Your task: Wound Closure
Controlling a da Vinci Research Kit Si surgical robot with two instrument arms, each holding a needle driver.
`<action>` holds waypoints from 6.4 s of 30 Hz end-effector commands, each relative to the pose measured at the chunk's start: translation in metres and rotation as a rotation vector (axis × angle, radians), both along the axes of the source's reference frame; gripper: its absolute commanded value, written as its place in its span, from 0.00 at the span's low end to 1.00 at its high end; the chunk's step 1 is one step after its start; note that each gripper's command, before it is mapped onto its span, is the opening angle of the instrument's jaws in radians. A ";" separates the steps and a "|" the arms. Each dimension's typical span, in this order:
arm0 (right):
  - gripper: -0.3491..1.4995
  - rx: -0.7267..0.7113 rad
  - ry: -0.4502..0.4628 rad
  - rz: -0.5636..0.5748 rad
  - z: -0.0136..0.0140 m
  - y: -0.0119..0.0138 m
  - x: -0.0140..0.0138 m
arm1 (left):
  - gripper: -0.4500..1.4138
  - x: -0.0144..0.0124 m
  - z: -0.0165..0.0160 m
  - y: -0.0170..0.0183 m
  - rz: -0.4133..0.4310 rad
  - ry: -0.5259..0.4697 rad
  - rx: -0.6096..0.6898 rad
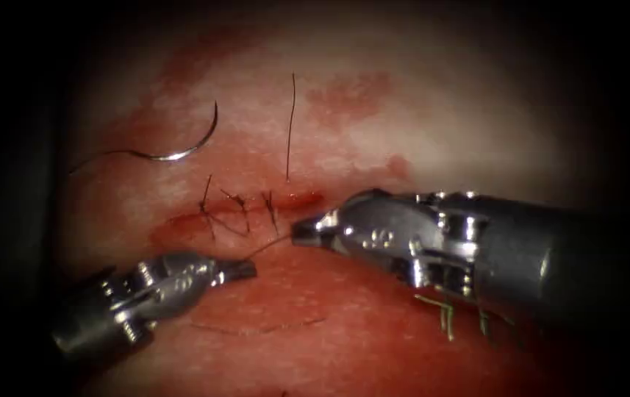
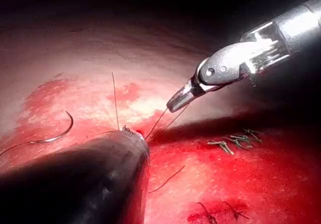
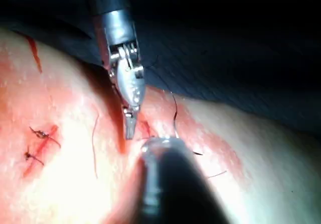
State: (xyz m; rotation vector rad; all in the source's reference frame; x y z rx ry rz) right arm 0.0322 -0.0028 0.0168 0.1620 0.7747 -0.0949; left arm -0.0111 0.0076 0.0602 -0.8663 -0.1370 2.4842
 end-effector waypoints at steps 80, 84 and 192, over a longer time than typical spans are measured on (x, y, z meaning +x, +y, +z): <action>0.98 0.098 0.354 0.535 0.0056 0.0042 -0.0105 | 0.41 -0.0013 -0.0056 0.0014 -0.309 -0.324 -0.117; 0.98 0.098 0.352 0.533 0.0057 0.0040 -0.0106 | 0.38 -0.0012 -0.0056 0.0019 -0.312 -0.371 -0.127; 0.00 0.468 0.597 0.331 0.0190 0.0021 0.0006 | 0.00 0.0012 0.0072 0.0107 -0.071 -0.429 -0.288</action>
